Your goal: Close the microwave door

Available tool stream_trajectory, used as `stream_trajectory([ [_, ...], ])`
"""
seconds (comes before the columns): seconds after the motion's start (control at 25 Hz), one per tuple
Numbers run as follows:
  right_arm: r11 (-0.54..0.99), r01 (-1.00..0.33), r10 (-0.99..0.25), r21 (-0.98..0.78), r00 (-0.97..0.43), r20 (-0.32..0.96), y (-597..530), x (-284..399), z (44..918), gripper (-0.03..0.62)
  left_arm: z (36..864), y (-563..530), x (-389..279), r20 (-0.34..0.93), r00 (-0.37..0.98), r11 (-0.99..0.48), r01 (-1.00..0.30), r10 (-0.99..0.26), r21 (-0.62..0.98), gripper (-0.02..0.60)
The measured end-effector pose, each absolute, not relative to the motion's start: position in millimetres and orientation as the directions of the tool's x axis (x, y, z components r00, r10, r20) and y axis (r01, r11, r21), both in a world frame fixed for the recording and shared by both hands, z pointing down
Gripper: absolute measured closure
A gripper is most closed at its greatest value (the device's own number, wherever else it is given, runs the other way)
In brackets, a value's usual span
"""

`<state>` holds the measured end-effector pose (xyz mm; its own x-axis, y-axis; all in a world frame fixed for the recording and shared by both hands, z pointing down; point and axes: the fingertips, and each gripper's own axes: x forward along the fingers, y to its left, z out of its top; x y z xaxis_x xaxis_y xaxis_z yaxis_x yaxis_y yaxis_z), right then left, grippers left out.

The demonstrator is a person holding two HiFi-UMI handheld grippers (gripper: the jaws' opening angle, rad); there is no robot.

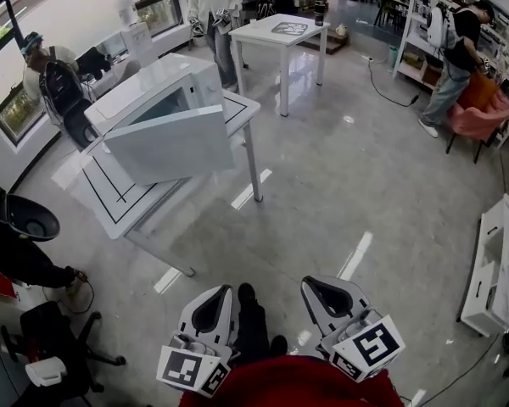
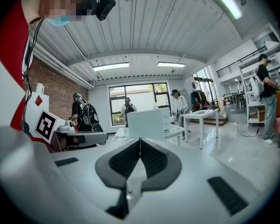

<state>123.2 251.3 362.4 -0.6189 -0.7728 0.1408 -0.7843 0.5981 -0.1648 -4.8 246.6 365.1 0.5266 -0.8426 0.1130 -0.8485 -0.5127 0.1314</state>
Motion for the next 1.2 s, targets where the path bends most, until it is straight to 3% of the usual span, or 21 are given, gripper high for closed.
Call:
stream_trajectory([
  [1.2,0.605,-0.769,-0.741,-0.206,-0.639,0.208,87.2,68.2,375.7,0.579,366.1,75.2,-48.6,0.121,0.517,-0.498,-0.853,-0.848,0.158,0.572],
])
